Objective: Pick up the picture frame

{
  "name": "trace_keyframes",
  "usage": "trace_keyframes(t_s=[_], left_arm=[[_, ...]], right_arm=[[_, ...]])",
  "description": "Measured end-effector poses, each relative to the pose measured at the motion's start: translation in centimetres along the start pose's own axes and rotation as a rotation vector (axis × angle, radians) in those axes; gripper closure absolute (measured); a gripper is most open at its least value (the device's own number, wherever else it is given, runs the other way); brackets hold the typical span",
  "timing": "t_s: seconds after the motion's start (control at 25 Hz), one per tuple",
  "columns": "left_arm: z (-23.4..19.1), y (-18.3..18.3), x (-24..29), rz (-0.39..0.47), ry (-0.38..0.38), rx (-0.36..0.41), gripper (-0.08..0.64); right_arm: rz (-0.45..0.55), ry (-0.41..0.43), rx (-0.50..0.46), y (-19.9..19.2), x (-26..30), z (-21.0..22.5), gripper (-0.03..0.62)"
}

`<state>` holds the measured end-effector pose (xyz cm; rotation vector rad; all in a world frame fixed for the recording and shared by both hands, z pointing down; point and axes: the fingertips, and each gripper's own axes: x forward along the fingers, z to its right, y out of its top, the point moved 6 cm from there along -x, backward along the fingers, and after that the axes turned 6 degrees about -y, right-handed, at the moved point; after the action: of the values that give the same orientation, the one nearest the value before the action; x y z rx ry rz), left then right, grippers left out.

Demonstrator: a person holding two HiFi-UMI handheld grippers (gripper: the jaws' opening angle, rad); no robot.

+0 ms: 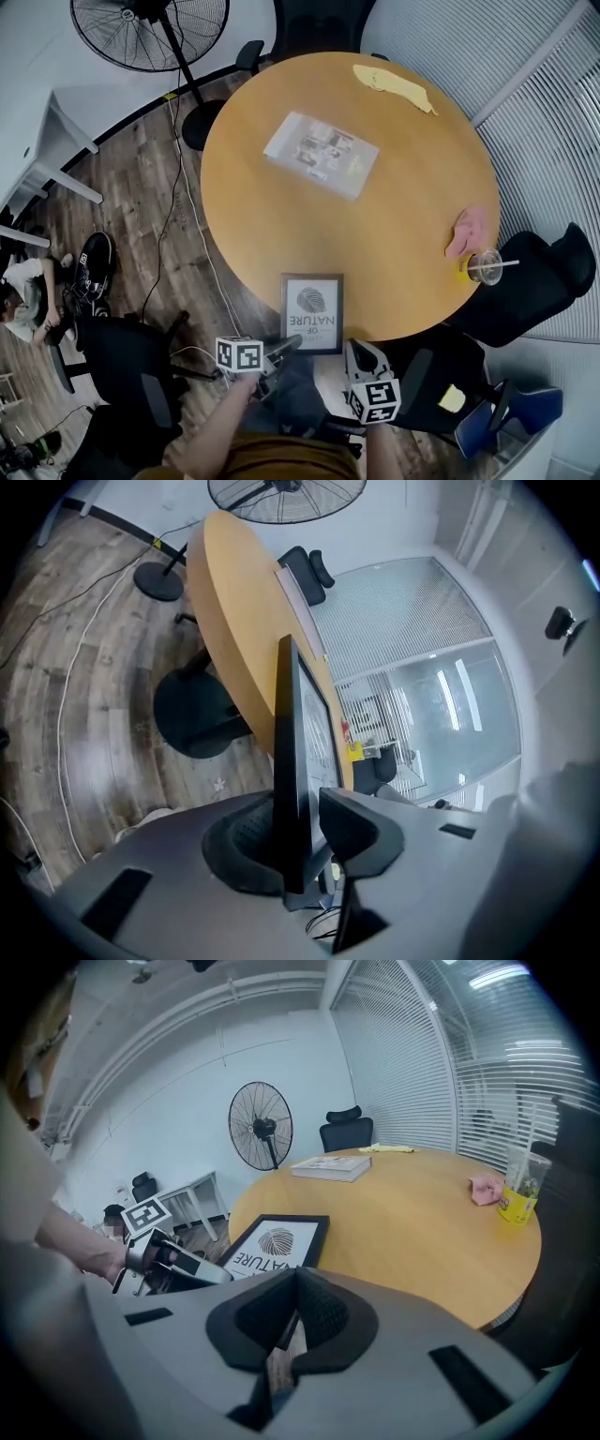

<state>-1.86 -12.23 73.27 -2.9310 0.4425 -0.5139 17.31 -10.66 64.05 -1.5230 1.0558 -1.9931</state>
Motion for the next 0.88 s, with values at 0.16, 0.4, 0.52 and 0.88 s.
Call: trace_keyframes(t_s=[0.16, 0.4, 0.52, 0.88], left_arm=[[0.1, -0.1, 0.2, -0.001, -0.030, -0.035, 0.436], [0.5, 0.1, -0.3, 0.030, -0.025, -0.004, 0.455], [1.1, 0.2, -0.4, 0.035, -0.041, -0.010, 0.469], [2.5, 0.3, -0.6, 0.055, -0.073, -0.010, 0.502]], right_arm=[[-0.004, -0.002, 0.002, -0.1, -0.1, -0.1, 0.580], [0.009, -0.005, -0.025, 0.7, -0.2, -0.4, 0.580], [0.011, -0.007, -0.024, 0.8, -0.2, -0.6, 0.580], [0.030, -0.008, -0.031, 1.5, -0.8, -1.6, 0.580]])
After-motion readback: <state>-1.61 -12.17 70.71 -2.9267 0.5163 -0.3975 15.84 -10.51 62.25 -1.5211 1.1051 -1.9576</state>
